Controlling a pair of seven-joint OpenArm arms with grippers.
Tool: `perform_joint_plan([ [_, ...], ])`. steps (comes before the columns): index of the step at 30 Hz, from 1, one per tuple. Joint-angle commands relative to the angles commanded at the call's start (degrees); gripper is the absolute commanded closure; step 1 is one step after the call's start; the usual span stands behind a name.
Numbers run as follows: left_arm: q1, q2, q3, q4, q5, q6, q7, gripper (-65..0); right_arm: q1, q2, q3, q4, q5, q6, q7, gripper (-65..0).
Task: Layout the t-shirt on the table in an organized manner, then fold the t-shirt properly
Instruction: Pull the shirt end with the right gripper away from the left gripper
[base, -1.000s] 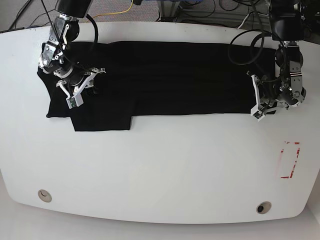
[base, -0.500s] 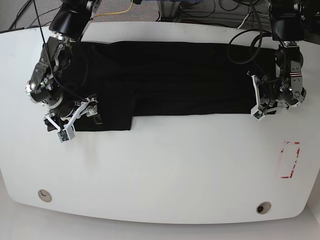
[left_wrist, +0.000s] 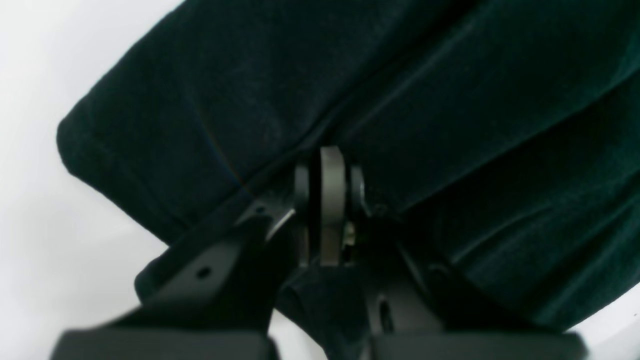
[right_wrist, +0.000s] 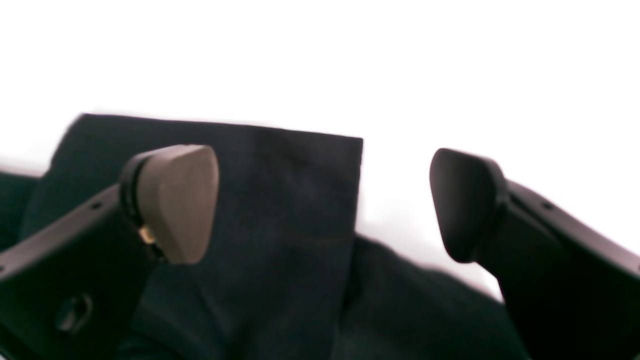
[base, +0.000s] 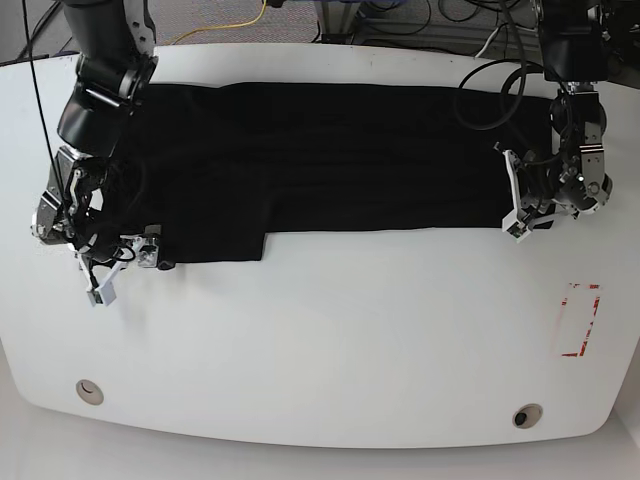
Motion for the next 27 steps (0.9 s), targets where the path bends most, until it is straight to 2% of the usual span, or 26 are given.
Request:
perform_joint_plan([
  [10, 0.0, 0.0, 0.0, 0.0, 0.0, 0.0, 0.0, -2.2, -0.3, -0.3, 0.0, -4.7, 0.0, 0.0, 0.0, -65.0],
  [15, 0.0, 0.0, 0.0, 0.0, 0.0, 0.0, 0.0, -2.2, -1.7, -2.0, -0.1, -4.6, 0.0, 0.0, -0.2, -64.8],
  [20, 0.0, 0.0, 0.0, 0.0, 0.0, 0.0, 0.0, -2.2, -1.9, -3.3, -0.1, -4.7, -0.1, 0.0, -0.3, -60.4],
  [27, 0.0, 0.0, 0.0, 0.0, 0.0, 0.0, 0.0, -2.2, -2.7, -4.2, -0.2, -4.5, -0.3, 0.0, -0.3, -59.5],
])
